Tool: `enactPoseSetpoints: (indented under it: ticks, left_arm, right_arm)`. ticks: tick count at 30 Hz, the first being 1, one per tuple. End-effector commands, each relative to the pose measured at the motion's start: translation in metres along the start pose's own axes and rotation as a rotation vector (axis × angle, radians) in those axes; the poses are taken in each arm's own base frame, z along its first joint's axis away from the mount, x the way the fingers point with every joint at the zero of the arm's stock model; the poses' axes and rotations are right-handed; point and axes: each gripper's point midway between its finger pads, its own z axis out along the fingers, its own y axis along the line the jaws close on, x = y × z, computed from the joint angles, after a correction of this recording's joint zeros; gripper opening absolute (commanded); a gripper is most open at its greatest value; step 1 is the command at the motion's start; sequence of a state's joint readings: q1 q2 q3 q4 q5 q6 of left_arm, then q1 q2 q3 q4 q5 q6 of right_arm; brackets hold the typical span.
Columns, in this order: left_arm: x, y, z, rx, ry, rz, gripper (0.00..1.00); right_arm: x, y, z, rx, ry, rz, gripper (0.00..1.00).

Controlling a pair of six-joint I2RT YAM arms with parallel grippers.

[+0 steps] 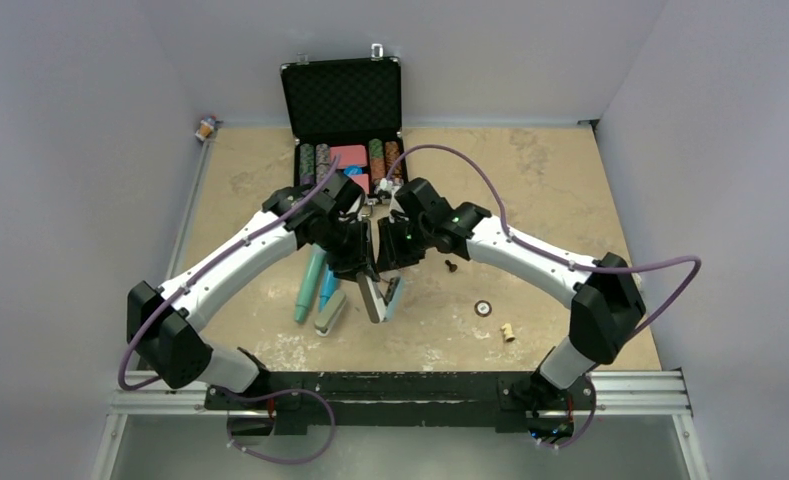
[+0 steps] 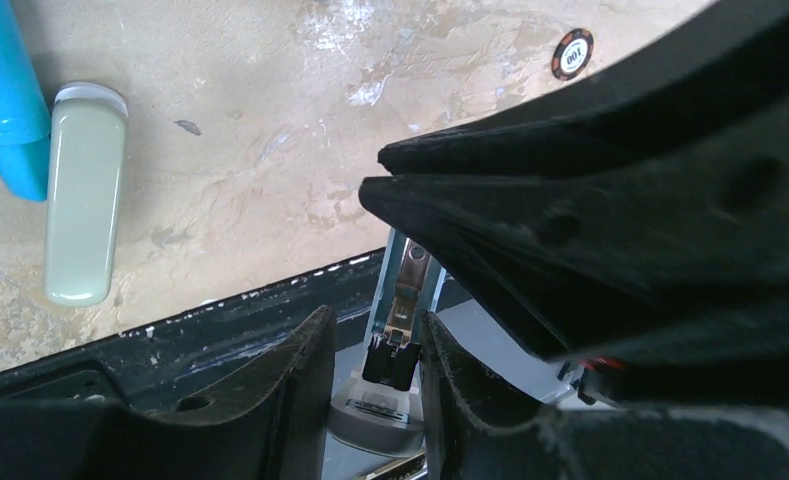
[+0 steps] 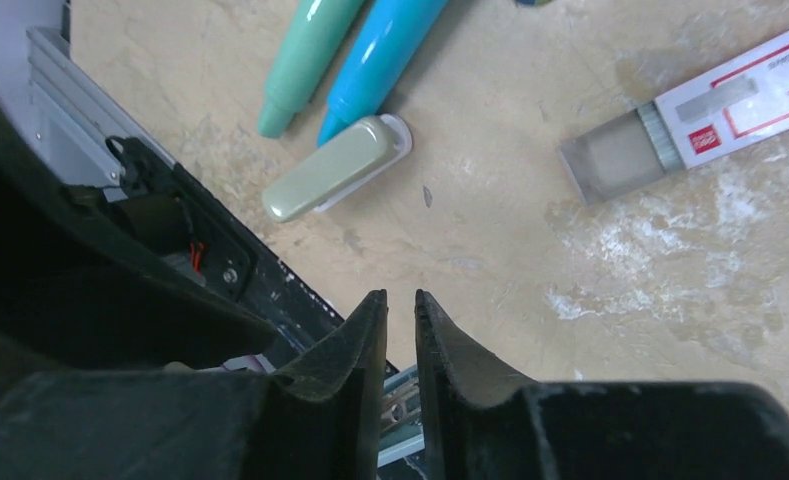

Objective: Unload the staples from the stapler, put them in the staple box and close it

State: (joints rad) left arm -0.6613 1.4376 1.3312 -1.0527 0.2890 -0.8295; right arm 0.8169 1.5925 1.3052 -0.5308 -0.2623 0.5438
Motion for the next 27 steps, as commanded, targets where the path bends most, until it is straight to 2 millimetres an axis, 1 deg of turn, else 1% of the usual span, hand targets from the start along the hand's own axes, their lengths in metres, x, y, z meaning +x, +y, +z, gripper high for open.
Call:
enactPoseSetpoints:
  ticks: [1,4,7,8,13,14,16,21,25,27]
  left_arm:
    - [-0.008,-0.009,-0.010,0.028,-0.019,-0.032,0.00]
    - [-0.010,-0.003,-0.008,0.005,-0.022,-0.056,0.00]
    - [-0.014,0.003,-0.007,-0.015,-0.028,-0.075,0.00]
    - [-0.015,0.003,-0.007,-0.016,-0.031,-0.077,0.00]
    - [-0.023,0.005,-0.005,-0.029,-0.041,-0.090,0.00]
    - [-0.025,0.004,-0.005,-0.031,-0.046,-0.092,0.00]
    - [-0.029,0.005,-0.003,-0.041,-0.046,-0.104,0.00]
    - [-0.048,0.011,0.008,-0.084,-0.053,-0.138,0.00]
    - [-0.055,0.013,0.014,-0.117,-0.046,-0.138,0.00]
    - [-0.058,0.017,0.015,-0.140,-0.057,-0.144,0.00]
  right_arm:
    - [0.003,0.006,0.003,-0.057,0.009,-0.014,0.19]
    - [0.012,-0.001,0.009,-0.045,0.036,0.001,0.13]
    - [0.018,-0.005,0.011,-0.040,0.048,0.011,0.11]
    - [0.021,-0.006,0.012,-0.042,0.054,0.013,0.09]
    - [0.033,-0.011,0.016,-0.046,0.079,0.024,0.08]
    - [0.035,-0.012,0.017,-0.043,0.085,0.027,0.06]
    - [0.038,-0.014,0.019,-0.043,0.092,0.028,0.06]
    - [0.055,-0.021,0.029,-0.056,0.145,0.035,0.04]
    - [0.059,-0.022,0.031,-0.058,0.156,0.034,0.04]
    - [0.059,-0.022,0.030,-0.060,0.155,0.031,0.03]
